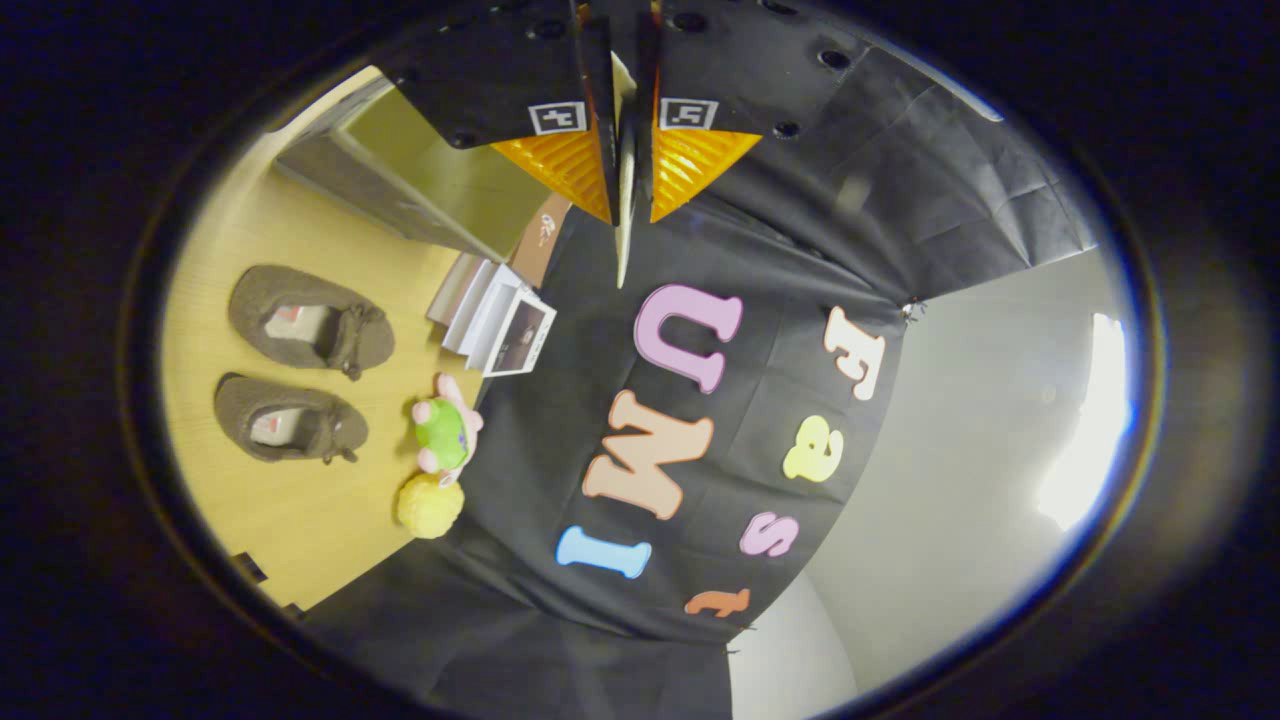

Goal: Open the storage box then place both shoes into the box .Put the left shoe in first, then the right shoe, with the right side of both shoes facing outward in a uniform manner.

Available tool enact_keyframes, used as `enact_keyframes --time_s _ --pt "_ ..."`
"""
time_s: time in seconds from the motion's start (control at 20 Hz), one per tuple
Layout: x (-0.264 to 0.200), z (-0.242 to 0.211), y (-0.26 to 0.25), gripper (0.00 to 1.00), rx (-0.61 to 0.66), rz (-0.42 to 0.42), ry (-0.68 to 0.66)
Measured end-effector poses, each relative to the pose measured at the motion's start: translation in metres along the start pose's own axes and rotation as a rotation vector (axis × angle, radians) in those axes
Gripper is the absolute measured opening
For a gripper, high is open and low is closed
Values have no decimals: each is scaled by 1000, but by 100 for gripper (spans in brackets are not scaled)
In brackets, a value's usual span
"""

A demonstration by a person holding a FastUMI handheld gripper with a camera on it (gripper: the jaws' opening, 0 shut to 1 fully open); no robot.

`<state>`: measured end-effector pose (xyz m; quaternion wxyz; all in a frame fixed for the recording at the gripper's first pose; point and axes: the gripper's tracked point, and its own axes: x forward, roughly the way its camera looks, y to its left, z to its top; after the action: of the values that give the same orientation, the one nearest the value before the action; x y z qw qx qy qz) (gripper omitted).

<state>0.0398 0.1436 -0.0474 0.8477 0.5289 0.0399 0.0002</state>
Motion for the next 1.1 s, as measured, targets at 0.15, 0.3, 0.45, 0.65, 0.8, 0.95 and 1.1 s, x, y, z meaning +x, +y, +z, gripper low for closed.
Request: enact_keyframes --time_s 0.15,0.3,0.45,0.65,0.8,0.95,1.1 --pt "2 -23 35 13 -66 71 44" --pt "5 -49 58 16 -100 113 93" --pt "8 -78 79 19 -98 149 121" --pt "11 -122 98 19 -92 179 160" --pt "9 -159 109 20 -100 192 193" --pt "5 -201 113 20 -140 197 261" --pt "-5 -232 109 42 -207 202 336"
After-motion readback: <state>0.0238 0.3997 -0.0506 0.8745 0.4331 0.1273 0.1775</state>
